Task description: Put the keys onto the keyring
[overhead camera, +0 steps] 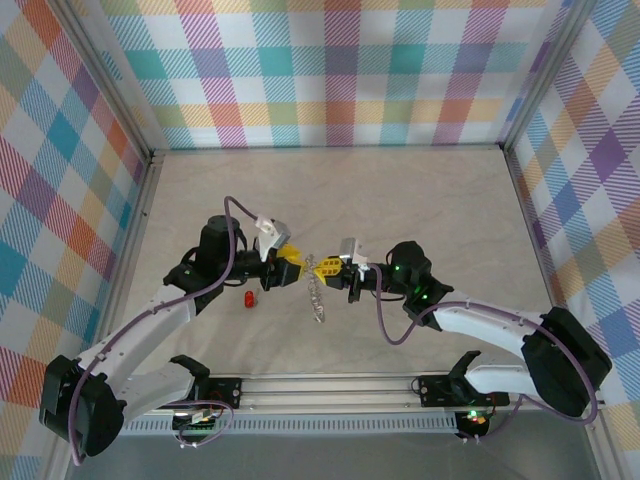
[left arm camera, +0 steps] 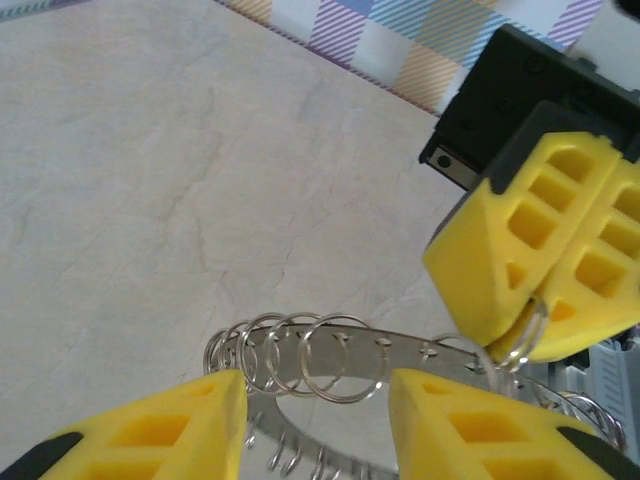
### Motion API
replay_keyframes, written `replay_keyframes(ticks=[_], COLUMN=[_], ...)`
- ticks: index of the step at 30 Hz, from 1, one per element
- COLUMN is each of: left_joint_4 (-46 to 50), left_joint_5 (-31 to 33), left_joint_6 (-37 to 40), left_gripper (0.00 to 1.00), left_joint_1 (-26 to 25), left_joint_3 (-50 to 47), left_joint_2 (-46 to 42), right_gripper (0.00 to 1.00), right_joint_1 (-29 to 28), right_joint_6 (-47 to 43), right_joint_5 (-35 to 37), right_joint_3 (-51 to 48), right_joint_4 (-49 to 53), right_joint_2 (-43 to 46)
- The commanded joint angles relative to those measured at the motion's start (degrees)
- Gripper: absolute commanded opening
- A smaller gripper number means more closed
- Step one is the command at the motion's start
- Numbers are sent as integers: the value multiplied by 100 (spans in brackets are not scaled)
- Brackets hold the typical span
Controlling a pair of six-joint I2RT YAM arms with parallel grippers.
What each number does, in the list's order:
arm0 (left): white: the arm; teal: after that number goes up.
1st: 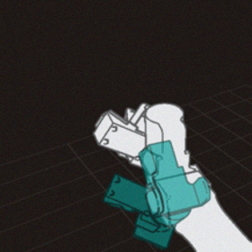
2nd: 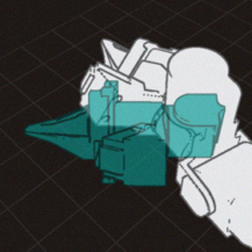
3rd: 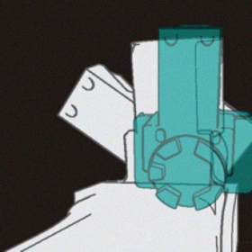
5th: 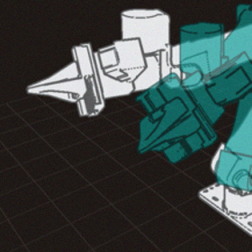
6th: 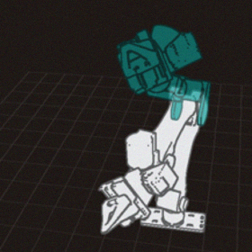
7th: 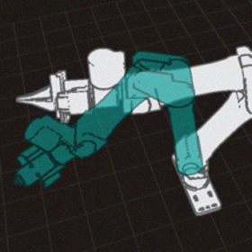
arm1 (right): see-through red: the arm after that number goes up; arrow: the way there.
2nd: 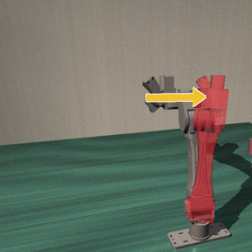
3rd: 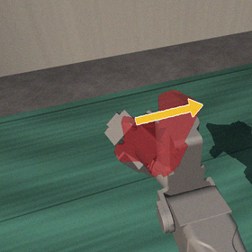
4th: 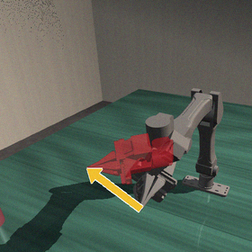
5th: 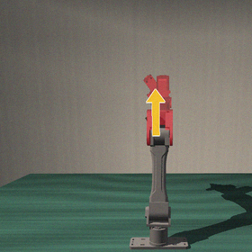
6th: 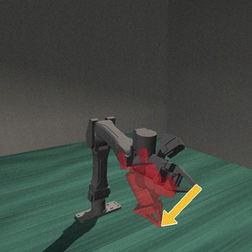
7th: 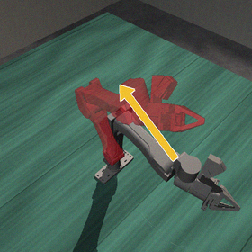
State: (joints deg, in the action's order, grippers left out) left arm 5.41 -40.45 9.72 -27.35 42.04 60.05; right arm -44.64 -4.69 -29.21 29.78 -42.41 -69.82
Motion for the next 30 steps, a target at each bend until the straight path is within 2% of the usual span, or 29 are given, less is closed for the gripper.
replay_keyframes(ticks=[1, 9, 15, 21, 25, 30], left_joint_4=[-131, 363, 925, 574, 112, 225], left_joint_5=[-356, -516, -200, -238, 87, 171], left_joint_6=[78, 483, 773, 393, -22, 104], left_gripper=[44, 51, 64, 68, 74, 74], left_joint_1=[-81, -83, -79, -90, -121, -124], left_joint_3=[55, 162, 222, -1, -180, -151], left_joint_2=[-72, -104, -352, -396, -359, -333], right_gripper=[0, 0, 0, 0, 0, 0], right_joint_1=[8, 8, 8, 8, 8, 8], right_joint_6=[165, 249, 331, 438, 464, 462], right_joint_5=[-18, 52, -23, 4, -47, -52], right_joint_3=[117, 58, 127, 185, 243, 257], right_joint_4=[-319, -425, -417, -514, -505, -498], right_joint_2=[-7, -30, -91, -190, -248, -260])
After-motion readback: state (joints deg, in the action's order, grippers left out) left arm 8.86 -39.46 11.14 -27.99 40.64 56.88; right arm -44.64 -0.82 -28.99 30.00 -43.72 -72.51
